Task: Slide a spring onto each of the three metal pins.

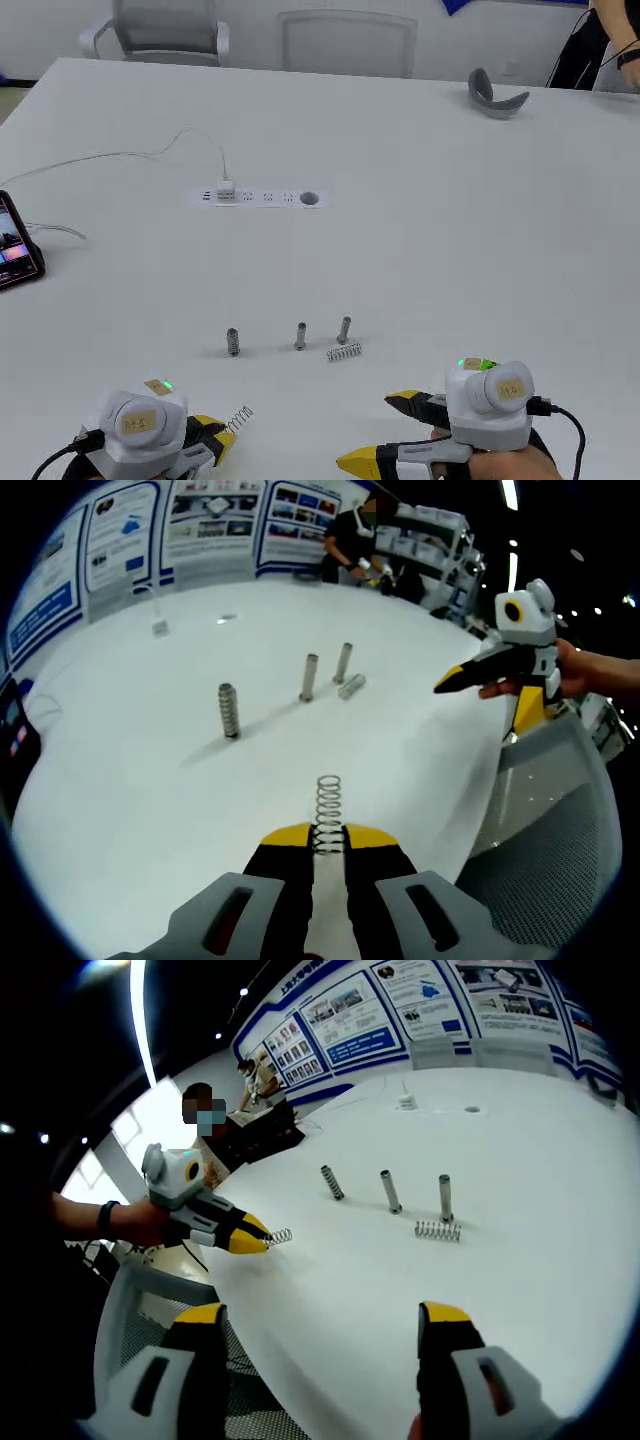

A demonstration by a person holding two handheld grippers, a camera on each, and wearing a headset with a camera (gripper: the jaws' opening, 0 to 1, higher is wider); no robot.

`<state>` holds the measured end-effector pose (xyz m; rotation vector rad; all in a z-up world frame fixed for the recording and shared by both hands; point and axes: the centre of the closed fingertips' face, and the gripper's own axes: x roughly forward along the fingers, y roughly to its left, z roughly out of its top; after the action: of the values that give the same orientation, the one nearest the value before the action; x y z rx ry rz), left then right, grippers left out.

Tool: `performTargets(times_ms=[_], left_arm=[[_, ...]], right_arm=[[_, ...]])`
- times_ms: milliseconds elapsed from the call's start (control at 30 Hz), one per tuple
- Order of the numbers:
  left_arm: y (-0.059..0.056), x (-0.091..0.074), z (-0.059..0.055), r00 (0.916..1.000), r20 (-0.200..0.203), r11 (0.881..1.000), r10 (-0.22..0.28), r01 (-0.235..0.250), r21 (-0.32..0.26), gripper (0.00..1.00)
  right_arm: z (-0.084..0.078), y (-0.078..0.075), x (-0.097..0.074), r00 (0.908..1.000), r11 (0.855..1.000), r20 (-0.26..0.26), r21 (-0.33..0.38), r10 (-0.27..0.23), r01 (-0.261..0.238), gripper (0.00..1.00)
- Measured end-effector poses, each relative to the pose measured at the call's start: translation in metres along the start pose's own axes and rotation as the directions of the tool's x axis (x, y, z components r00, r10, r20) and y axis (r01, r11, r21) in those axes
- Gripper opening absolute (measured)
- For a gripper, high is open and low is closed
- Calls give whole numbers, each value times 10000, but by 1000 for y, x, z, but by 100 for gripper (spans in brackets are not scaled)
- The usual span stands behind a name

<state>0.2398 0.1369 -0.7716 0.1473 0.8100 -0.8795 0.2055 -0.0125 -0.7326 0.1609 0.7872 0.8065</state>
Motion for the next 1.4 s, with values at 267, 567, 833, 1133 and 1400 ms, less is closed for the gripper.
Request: performTargets(times_ms=[267,567,833,1133,1400], left_arm=[[-1,-14,1,9999,166,9999,15,-17,123,11],[-4,-26,10,9993,384,9993,-26,12,386,11],[-11,-32,24,9981,590,9974,-191,150,701,11],[-23,-30,43,9955,823,9936,-474,385,1062,11],[-34,-25,57,9927,908,9856,-794,646,1564,11]], right_arm=[[7,12,10,9990,9990,187,166,403,-406,75],[13,24,22,9967,9966,199,234,790,-795,72],[22,30,28,9934,9932,370,385,1083,-1097,67],[44,39,33,9817,9795,1022,1056,1607,-1714,55],[60,42,42,9708,9656,1314,1410,2005,-2185,49]])
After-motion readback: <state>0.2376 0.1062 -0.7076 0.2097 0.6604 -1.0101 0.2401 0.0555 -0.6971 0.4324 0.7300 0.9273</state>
